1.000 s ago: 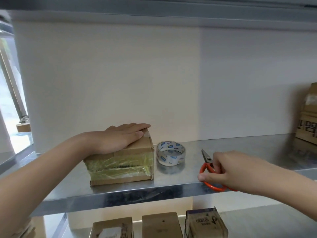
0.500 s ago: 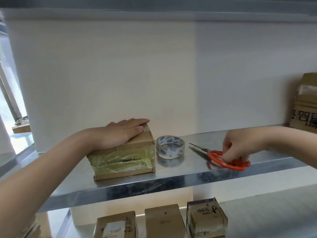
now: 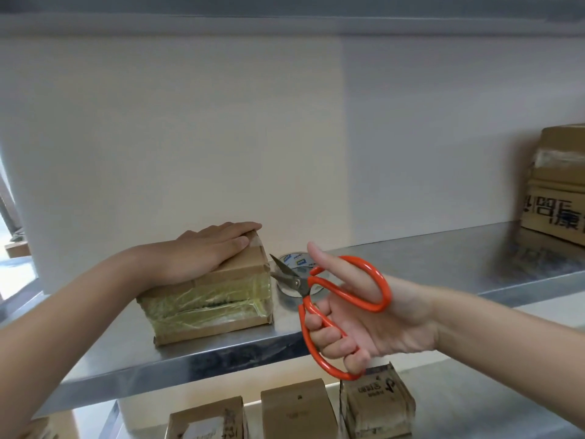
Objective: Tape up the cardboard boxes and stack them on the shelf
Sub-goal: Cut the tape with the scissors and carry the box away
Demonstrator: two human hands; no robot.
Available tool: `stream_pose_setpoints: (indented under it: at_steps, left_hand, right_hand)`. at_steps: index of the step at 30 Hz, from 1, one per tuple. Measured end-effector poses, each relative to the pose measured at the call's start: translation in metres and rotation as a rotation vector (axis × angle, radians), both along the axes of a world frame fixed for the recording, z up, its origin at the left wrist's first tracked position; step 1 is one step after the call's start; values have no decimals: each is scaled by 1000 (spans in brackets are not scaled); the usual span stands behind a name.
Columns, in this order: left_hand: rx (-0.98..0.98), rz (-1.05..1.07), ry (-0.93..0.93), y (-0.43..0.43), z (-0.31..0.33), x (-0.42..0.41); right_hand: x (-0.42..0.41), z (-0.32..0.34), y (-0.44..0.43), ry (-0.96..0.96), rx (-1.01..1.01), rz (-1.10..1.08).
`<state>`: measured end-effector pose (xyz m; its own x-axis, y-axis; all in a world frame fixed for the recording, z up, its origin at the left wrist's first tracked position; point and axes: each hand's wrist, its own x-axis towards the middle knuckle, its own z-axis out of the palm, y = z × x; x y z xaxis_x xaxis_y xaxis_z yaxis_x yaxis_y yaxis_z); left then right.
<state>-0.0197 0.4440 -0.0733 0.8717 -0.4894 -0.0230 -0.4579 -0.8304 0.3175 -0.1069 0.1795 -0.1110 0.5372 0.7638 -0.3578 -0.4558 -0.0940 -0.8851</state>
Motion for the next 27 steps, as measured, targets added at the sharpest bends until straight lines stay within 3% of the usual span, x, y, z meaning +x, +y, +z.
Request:
stream_pose_setpoints:
  at_steps: [13,21,23,27]
  left_hand:
    - [7,3,-16,0,-1,2]
    - [-3,1,4,0,1,-4]
    - [0,4,8,-1,2,-5]
    - [1,11,10,-5,4,-8]
  right_hand:
    - [16,7,41,-5,-132,-238]
    - [10,8,21,-193,-189,-387]
    - [13,16,1,-379,-377,-470]
    - [26,26,-35,-904,-1152,-547]
